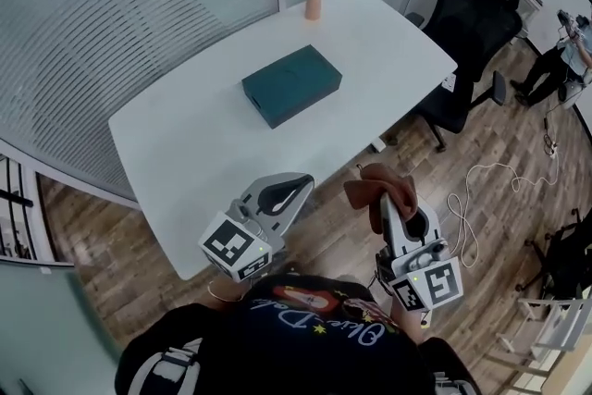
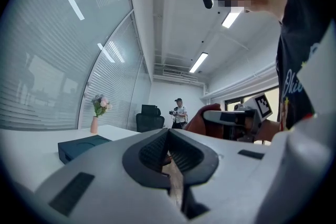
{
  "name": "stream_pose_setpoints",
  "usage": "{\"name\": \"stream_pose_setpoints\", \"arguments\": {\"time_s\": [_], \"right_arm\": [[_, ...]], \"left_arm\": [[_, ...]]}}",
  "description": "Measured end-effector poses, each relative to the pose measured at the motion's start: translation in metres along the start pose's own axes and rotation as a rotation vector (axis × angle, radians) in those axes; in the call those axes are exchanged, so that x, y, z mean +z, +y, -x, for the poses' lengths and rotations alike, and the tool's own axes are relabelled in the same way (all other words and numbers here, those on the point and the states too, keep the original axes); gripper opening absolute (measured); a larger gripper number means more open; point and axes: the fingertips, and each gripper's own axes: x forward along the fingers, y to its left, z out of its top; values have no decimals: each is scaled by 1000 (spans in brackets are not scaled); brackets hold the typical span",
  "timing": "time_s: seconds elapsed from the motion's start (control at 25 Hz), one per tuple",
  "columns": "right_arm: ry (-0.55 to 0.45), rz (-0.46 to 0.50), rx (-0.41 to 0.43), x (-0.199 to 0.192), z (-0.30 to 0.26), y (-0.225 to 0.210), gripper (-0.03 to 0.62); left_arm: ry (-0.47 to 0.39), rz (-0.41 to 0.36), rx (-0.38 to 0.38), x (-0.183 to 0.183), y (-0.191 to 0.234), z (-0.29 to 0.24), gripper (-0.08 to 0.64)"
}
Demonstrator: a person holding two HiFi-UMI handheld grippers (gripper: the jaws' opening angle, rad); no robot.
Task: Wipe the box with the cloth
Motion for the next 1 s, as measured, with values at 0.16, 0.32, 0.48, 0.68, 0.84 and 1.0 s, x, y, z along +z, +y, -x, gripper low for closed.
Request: {"name": "stream_pose_setpoints", "arguments": {"time_s": [0.16, 0.32, 0.48, 0.68, 0.84, 1.0], "right_arm": [[28, -17, 50, -13, -31, -10, 35], [28, -35, 134, -20, -72, -33, 35], [13, -42, 280, -15, -130, -56, 35], [13, -37, 453, -5, -199, -77, 35], [23, -49, 571, 0, -244, -92, 35], [46, -67, 649, -7, -260, -105, 35]], "left_arm": [[7, 14, 38, -6, 23, -10, 3], [12, 6, 144, -9, 54, -20, 3], [-14, -10, 300, 3, 94, -33, 3], [-37, -20, 477, 19, 139, -50, 3], [-49, -25, 610, 30, 169, -61, 3], [-47, -27, 690, 26, 175, -72, 3]]}}
